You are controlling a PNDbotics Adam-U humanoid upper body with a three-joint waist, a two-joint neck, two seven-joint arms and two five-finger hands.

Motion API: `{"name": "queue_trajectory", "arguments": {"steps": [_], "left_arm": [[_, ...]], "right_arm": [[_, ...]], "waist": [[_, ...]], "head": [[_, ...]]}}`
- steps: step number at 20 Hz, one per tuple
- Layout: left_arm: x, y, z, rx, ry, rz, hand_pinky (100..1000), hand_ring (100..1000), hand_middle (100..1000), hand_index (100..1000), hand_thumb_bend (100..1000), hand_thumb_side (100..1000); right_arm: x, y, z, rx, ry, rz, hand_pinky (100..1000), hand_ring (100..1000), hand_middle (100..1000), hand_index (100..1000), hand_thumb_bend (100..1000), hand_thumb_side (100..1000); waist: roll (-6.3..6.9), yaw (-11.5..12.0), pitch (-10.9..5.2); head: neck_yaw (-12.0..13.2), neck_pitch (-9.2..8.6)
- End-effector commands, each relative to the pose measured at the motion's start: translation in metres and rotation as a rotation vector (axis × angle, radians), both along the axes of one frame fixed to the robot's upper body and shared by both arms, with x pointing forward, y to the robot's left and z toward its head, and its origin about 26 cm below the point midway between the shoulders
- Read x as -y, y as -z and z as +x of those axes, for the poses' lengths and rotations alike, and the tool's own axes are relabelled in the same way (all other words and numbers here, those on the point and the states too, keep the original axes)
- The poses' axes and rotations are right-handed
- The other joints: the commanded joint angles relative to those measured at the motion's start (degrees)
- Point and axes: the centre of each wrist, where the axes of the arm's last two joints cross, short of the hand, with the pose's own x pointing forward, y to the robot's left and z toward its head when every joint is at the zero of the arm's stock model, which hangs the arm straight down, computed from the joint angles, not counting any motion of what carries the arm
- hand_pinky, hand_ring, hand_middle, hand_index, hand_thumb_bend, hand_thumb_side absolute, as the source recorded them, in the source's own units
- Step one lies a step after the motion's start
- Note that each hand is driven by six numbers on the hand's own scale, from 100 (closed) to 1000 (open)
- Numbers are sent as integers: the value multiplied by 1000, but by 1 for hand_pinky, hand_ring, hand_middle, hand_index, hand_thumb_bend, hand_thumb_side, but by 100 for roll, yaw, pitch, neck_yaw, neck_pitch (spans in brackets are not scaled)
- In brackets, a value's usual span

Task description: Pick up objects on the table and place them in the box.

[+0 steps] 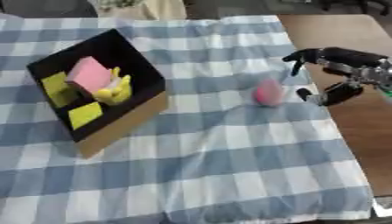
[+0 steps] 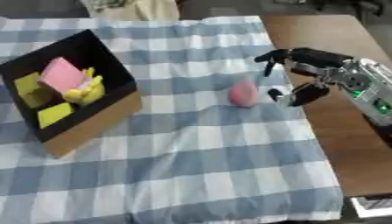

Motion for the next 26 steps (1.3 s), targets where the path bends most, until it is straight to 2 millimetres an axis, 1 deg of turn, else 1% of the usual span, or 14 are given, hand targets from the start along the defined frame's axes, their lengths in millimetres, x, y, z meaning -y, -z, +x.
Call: {"name": "queue_trajectory", "arguments": {"steps": [1, 5, 13, 14, 15, 19, 22, 26], "left_arm": [[1, -7, -2, 24, 11, 6, 769, 934, 855, 799, 506, 580], [2, -7, -2, 22, 16, 5, 769, 937, 858, 799, 500, 585], [2, -7, -2, 22, 20, 0, 769, 944, 861, 800, 501, 583], [2, -7, -2, 22, 20, 0, 769, 944, 861, 800, 502, 583], [2, -7, -2, 22, 21, 0, 769, 945, 862, 800, 501, 583], [3, -7, -2, 21, 23, -3, 769, 948, 864, 800, 499, 584], [3, -7, -2, 20, 26, -4, 770, 949, 865, 800, 498, 585], [3, -7, -2, 19, 28, -5, 770, 950, 865, 801, 497, 585]], "right_arm": [[6, -11, 3, 28, 25, -22, 941, 1000, 673, 930, 127, 214], [6, -11, 6, 34, 16, -24, 941, 1000, 680, 926, 134, 216], [5, -6, 10, 17, 7, -36, 939, 1000, 687, 917, 130, 254], [5, -5, 10, 15, 5, -37, 939, 1000, 690, 921, 142, 255], [5, -4, 10, 11, 2, -38, 939, 1000, 692, 923, 129, 264], [6, 0, 11, -8, 8, -48, 939, 1000, 698, 921, 140, 285], [7, 3, 12, -20, 13, -51, 939, 1000, 698, 919, 128, 298], [5, 3, 15, -24, 1, -49, 939, 1000, 699, 921, 122, 295]], "waist": [[79, 11, 10], [58, 22, 35], [31, 74, 68], [28, 79, 72], [25, 84, 75], [15, 96, 84], [17, 105, 88], [24, 111, 95]], "head": [[-18, 30], [-16, 30], [-17, 30], [-16, 30], [-14, 30], [-8, 30], [-15, 30], [-18, 30]]}}
